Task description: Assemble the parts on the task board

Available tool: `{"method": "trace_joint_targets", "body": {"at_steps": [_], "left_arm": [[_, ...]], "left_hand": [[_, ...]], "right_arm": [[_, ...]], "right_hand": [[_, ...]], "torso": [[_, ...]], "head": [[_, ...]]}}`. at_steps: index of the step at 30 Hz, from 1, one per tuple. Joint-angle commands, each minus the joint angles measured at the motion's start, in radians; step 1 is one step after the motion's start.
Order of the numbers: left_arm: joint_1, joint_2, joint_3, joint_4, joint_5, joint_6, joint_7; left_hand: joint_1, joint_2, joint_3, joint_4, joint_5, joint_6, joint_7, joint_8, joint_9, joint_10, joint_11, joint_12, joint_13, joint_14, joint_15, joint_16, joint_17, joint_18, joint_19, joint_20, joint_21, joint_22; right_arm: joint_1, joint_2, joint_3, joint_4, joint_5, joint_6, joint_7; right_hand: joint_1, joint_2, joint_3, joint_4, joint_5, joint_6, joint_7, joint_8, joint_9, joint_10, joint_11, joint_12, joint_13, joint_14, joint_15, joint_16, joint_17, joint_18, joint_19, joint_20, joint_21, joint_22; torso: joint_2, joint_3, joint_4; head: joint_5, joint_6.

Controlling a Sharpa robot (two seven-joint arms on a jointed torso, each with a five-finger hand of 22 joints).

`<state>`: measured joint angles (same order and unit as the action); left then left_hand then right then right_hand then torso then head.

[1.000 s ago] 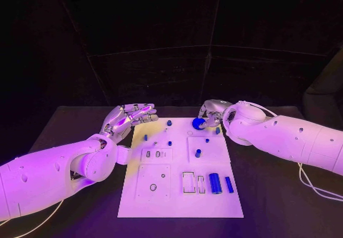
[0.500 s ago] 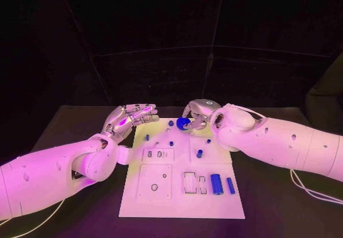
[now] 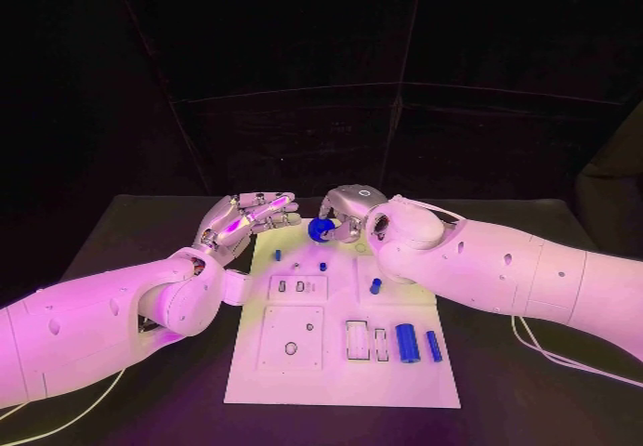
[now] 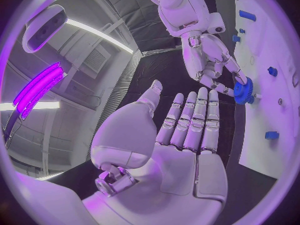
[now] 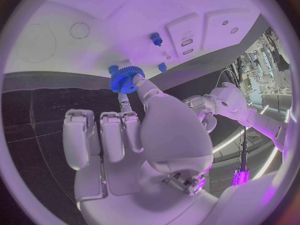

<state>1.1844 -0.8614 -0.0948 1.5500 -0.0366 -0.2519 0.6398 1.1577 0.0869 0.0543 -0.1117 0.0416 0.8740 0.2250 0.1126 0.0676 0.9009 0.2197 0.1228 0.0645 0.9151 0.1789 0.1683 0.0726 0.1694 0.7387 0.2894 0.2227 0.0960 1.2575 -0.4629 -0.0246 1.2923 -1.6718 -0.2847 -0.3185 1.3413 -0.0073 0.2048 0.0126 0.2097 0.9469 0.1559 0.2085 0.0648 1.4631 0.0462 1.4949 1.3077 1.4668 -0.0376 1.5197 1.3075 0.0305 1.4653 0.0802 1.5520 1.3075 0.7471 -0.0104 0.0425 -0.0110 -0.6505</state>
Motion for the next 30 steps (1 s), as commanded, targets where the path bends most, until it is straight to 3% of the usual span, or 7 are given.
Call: {"method": "trace_joint_targets", "body": {"at_steps": [1, 10, 18, 26, 30], "left_arm": [[0.002, 0.002, 0.001, 0.000, -0.003, 0.011, 0.006], [0.002, 0.003, 0.001, -0.001, -0.003, 0.010, 0.006], [0.002, 0.005, 0.001, -0.002, -0.003, 0.010, 0.006], [0.002, 0.003, 0.001, -0.001, -0.003, 0.011, 0.006], [0.002, 0.003, 0.001, -0.001, -0.003, 0.011, 0.005]], "left_hand": [[0.002, 0.012, 0.002, -0.006, 0.006, 0.007, 0.049, -0.003, -0.001, 0.005, 0.001, -0.005, -0.001, 0.001, 0.003, -0.005, -0.002, 0.008, 0.007, -0.003, -0.003, -0.001], [0.002, 0.012, 0.002, -0.006, 0.006, 0.007, 0.049, -0.003, -0.001, 0.005, 0.001, -0.005, -0.001, 0.001, 0.003, -0.005, -0.002, 0.008, 0.007, -0.003, -0.003, -0.001], [0.002, 0.012, 0.002, -0.006, 0.006, 0.007, 0.049, -0.003, -0.001, 0.005, 0.001, -0.005, -0.001, 0.001, 0.003, -0.005, -0.002, 0.008, 0.007, -0.003, -0.003, -0.001], [0.002, 0.012, 0.002, -0.006, 0.006, 0.007, 0.049, -0.003, -0.001, 0.005, 0.001, -0.005, -0.001, 0.001, 0.003, -0.005, -0.002, 0.008, 0.007, -0.003, -0.003, -0.001], [0.002, 0.012, 0.002, -0.006, 0.006, 0.007, 0.049, -0.003, -0.001, 0.005, 0.001, -0.005, -0.001, 0.001, 0.003, -0.005, -0.002, 0.008, 0.007, -0.003, -0.003, -0.001]], "right_arm": [[-0.001, 0.015, 0.001, -0.017, -0.022, 0.029, -0.005], [-0.007, 0.043, 0.001, -0.044, -0.017, 0.077, -0.005], [-0.011, 0.054, 0.000, -0.050, -0.014, 0.099, -0.002], [-0.012, 0.061, 0.000, -0.063, -0.004, 0.099, -0.002], [-0.012, 0.063, 0.000, -0.069, 0.003, 0.102, 0.000]], "right_hand": [[-0.013, -0.002, 0.007, 0.000, -0.003, 0.066, -0.027, -0.006, 0.002, 0.052, -0.002, -0.004, 0.174, 0.081, 0.007, 0.006, 0.148, -0.020, 0.077, -0.001, 0.003, 0.214], [-0.025, -0.012, 0.013, -0.001, -0.015, 0.053, -0.019, -0.026, 0.000, 0.046, 0.005, -0.012, 0.166, 0.080, 0.013, 0.005, 0.145, -0.019, 0.076, 0.005, 0.002, 0.211], [-0.041, -0.029, 0.010, 0.001, -0.025, 0.038, -0.011, -0.047, 0.000, 0.040, 0.012, -0.020, 0.159, 0.080, 0.021, 0.005, 0.146, -0.019, 0.074, 0.012, 0.001, 0.209], [-0.060, -0.054, -0.011, 0.003, -0.078, -0.046, 0.010, -0.110, -0.001, 0.018, 0.031, -0.050, 0.132, 0.081, 0.040, 0.007, 0.149, -0.018, 0.073, 0.030, 0.000, 0.207], [-0.084, -0.067, -0.042, 0.021, -0.101, -0.107, 0.017, -0.144, -0.001, 0.008, 0.039, -0.063, 0.120, 0.081, 0.047, 0.007, 0.150, -0.017, 0.071, 0.037, -0.002, 0.204]], "torso": [[0.000, 0.0003, 0.0008], [-0.001, 0.0012, -0.0029], [-0.001, 0.0009, -0.0013], [-0.001, 0.0008, -0.0027], [-0.001, 0.0010, -0.0023]], "head": [[0.000, -0.001], [0.003, -0.005], [0.003, -0.008], [0.003, -0.008], [0.004, -0.009]]}}
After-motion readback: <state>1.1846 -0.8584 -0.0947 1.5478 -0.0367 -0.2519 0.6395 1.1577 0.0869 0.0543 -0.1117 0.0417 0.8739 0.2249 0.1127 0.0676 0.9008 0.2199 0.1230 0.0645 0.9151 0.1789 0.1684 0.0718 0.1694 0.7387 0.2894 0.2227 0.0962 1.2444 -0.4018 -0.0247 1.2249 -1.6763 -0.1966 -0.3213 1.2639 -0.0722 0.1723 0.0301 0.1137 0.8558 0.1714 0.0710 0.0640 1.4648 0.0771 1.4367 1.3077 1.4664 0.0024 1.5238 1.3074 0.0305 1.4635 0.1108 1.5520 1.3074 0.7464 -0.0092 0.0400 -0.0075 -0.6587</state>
